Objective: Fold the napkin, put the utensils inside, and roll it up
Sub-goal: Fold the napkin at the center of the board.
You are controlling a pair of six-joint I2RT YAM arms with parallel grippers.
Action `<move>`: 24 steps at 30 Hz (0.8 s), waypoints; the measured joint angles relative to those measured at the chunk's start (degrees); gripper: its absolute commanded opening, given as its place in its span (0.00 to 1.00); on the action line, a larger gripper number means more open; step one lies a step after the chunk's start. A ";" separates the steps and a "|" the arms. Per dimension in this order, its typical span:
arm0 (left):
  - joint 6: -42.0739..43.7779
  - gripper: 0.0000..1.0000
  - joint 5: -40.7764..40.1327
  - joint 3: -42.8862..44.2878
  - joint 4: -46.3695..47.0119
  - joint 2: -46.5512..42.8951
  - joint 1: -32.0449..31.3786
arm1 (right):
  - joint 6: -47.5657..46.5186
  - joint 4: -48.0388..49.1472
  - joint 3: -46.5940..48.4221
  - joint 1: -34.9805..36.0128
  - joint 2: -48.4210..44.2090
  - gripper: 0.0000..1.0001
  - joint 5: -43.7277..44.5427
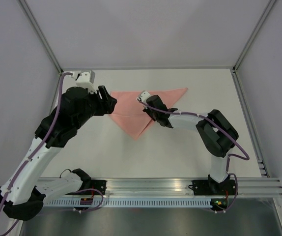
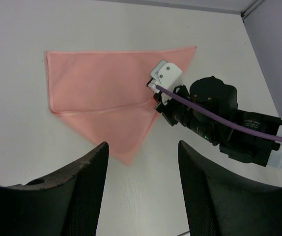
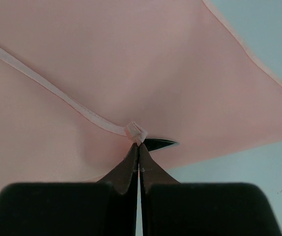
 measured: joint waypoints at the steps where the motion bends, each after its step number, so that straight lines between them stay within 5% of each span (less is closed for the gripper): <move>1: 0.00 0.64 0.31 -0.52 0.26 0.15 0.00 | 0.20 -0.02 0.00 -0.22 0.00 0.00 0.00; 18: 0.00 0.64 4.42 -6.45 5.42 4.52 0.00 | 2.36 -1.49 -1.86 -2.71 0.00 0.00 -1.14; 24: 0.00 0.64 5.66 -8.13 6.97 6.47 0.00 | 3.58 -3.28 -1.86 -4.37 0.00 0.10 -2.49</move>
